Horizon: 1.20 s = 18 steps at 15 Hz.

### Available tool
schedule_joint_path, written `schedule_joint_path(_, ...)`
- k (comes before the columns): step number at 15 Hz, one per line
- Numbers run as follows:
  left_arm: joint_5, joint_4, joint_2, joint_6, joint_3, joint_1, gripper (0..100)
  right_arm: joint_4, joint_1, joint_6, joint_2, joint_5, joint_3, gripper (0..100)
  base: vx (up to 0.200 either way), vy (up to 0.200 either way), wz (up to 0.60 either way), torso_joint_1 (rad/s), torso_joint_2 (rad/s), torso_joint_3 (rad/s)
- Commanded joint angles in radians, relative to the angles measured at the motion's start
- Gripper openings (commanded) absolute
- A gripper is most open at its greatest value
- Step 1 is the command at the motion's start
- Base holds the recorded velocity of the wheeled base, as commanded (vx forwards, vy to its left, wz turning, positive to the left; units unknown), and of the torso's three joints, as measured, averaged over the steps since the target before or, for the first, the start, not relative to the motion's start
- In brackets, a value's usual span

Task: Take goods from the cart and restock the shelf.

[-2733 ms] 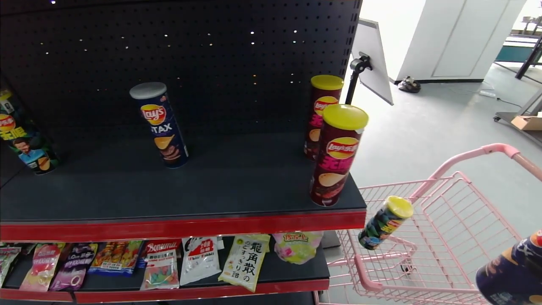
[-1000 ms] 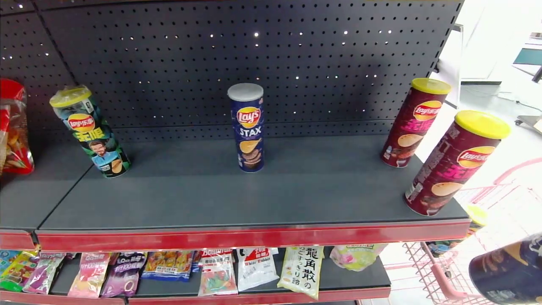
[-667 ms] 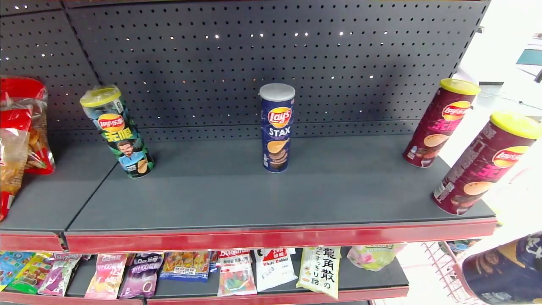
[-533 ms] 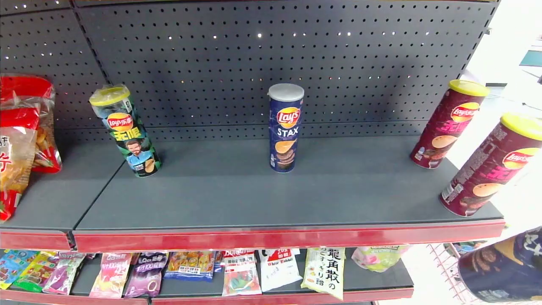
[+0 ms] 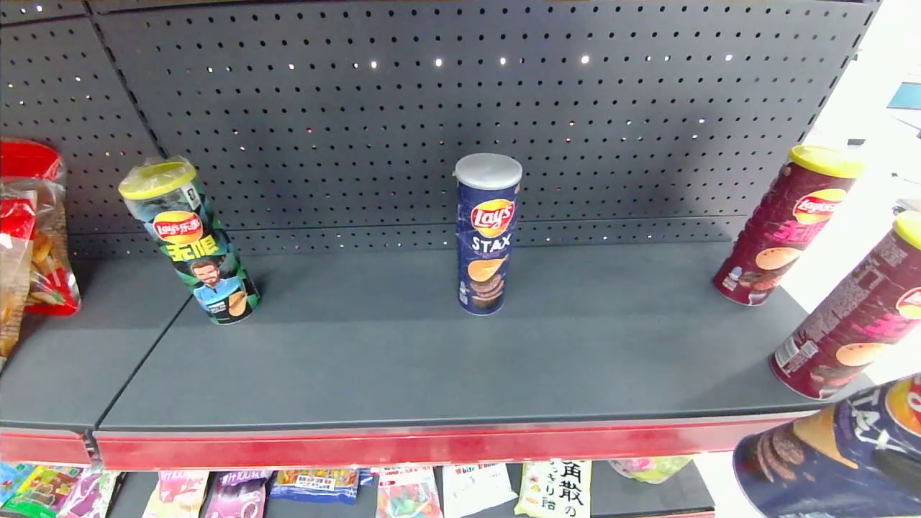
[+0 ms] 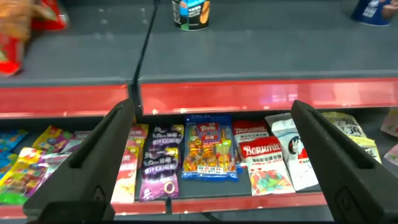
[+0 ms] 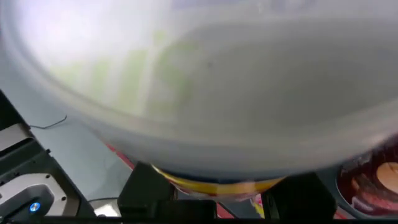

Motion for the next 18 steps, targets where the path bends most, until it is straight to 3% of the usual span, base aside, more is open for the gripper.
schedule_joint_path(1, 0.0, -0.001, 0.001, 0.0, 0.0, 0.0, 100, 0.0, 0.052, -0.003, 0.059, 0.001, -0.024, 0, 0.0, 0.0, 0.0, 0.0, 0.0, 0.0)
schedule_joint_path(10, -0.003, -0.002, 0.019, 0.006, 0.0, -0.004, 100, -0.003, 0.067, -0.047, 0.139, 0.001, -0.034, 0, 0.0, 0.0, 0.0, 0.0, 0.0, 0.0)
schedule_joint_path(12, -0.046, -0.008, 0.018, 0.029, -0.002, -0.007, 100, -0.002, 0.067, -0.047, 0.157, -0.002, -0.034, 0, 0.0, 0.0, 0.0, 0.0, 0.0, 0.0)
schedule_joint_path(13, -0.087, -0.015, 0.03, 0.024, -0.032, -0.01, 100, -0.003, 0.067, -0.049, 0.17, -0.004, -0.039, 0, 0.0, 0.0, 0.0, 0.0, 0.0, 0.0)
schedule_joint_path(15, -0.184, -0.018, 0.438, 0.012, -0.434, -0.049, 100, -0.011, 0.065, -0.046, 0.237, -0.027, -0.103, 0, 0.0, 0.0, 0.0, 0.0, 0.0, 0.0)
schedule_joint_path(16, -0.247, -0.024, 0.567, 0.024, -0.497, -0.075, 100, -0.011, 0.065, -0.04, 0.254, -0.028, -0.139, 0, 0.0, 0.0, 0.0, 0.0, 0.0, 0.0)
schedule_joint_path(18, -0.379, -0.065, 0.863, 0.112, -0.602, -0.159, 100, -0.011, 0.064, -0.037, 0.279, -0.03, -0.176, 0, 0.0, 0.0, 0.0, 0.0, 0.0, 0.0)
